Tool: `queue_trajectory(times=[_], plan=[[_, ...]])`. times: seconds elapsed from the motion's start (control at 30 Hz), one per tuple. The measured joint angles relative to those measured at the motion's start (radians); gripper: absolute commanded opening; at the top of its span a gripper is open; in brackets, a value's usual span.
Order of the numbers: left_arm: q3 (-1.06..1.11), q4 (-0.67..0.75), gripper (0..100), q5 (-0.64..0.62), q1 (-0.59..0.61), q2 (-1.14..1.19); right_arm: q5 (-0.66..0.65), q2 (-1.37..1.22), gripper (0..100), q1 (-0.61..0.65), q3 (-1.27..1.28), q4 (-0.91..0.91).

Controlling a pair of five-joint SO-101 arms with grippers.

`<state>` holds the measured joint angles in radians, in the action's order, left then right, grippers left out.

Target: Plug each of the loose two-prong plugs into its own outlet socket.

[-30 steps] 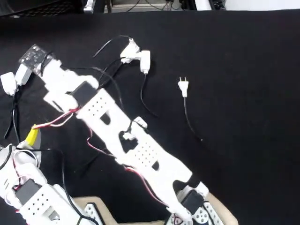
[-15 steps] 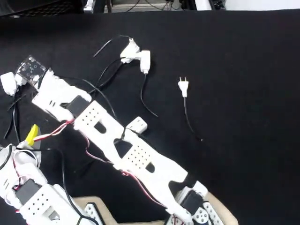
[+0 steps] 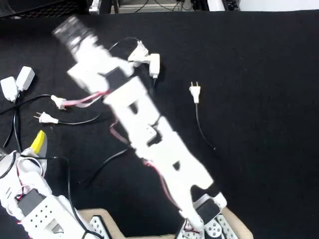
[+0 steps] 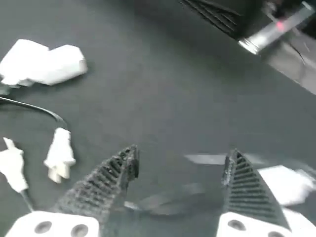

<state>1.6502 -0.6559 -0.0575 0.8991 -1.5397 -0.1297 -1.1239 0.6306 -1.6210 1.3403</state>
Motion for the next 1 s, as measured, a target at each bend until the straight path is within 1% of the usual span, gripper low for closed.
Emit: queue_trajectory(times=[0.1,0.2,0.33,0.43,0.53,0.6,0.67,0.87,0.93,1.0], plan=[[-0.018,-0.002,46,0.063,-0.029,0.000,-0.002,0.054,27.3,-0.094,-0.002,0.143],[-0.046,-0.048,46,0.143,-0.092,0.000,-0.002,0.080,27.3,-0.207,-0.002,0.262],[-0.152,-0.157,46,0.169,-0.114,0.002,-0.002,0.087,27.3,-0.391,-0.002,0.373],[-0.278,-0.270,46,0.192,-0.124,0.040,-0.002,0.087,27.3,-0.532,0.000,0.390],[-0.446,-0.384,46,0.293,-0.153,0.166,-0.002,0.089,27.3,-0.652,0.040,0.390],[-0.578,-0.465,46,0.365,-0.158,0.292,-0.002,0.089,27.3,-0.717,0.083,0.390],[-0.726,-0.552,46,0.404,-0.158,0.446,-0.002,0.087,27.3,-0.763,0.137,0.390],[-1.194,-0.778,46,0.434,-0.155,0.870,-0.002,0.038,27.3,-0.876,0.361,0.390],[-1.327,-0.824,46,0.436,-0.155,0.974,-0.002,0.020,27.3,-0.896,0.410,0.390],[-1.422,-0.841,46,0.437,-0.155,1.066,-0.002,-0.009,27.3,-0.905,0.442,0.390]])
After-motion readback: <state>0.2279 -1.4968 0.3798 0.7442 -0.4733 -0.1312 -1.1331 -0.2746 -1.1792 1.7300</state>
